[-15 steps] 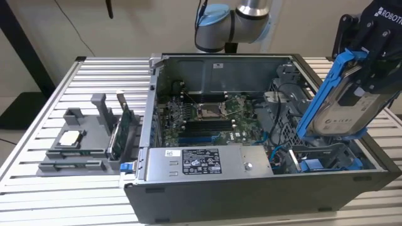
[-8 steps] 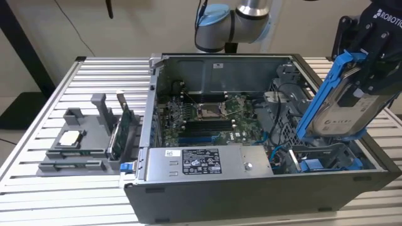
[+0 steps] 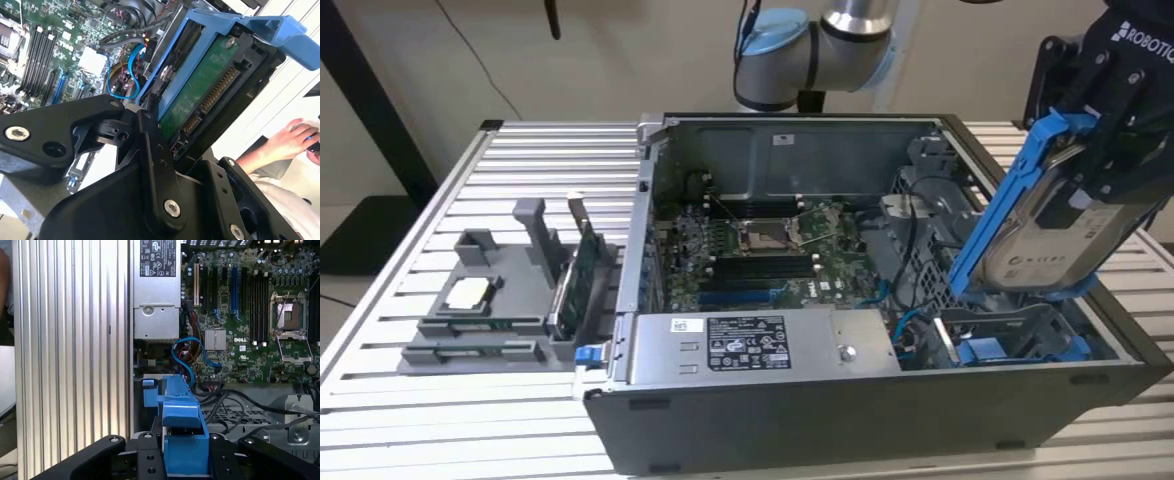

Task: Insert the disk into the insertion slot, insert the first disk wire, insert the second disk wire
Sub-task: 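Insert the disk into the insertion slot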

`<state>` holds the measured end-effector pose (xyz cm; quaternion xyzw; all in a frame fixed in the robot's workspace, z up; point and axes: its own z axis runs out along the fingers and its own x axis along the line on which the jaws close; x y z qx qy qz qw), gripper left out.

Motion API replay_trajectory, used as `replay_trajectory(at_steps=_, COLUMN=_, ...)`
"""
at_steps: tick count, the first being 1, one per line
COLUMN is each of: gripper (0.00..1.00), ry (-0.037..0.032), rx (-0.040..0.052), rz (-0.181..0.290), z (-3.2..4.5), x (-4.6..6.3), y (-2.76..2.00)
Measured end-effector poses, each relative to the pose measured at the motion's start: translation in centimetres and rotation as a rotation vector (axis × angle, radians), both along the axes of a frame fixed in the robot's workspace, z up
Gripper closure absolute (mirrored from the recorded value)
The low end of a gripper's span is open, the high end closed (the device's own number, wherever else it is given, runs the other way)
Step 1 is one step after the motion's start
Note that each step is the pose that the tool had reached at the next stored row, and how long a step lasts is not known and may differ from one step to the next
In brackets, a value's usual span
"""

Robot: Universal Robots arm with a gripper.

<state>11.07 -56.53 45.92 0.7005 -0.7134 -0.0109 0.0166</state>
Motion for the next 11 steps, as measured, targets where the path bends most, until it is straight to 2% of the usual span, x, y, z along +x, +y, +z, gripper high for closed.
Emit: replay_trajectory(at_steps=11, gripper=0.67, ry=0.0000, rx=0.0000, rz=0.000, z=-0.60, x=0.00, y=0.00)
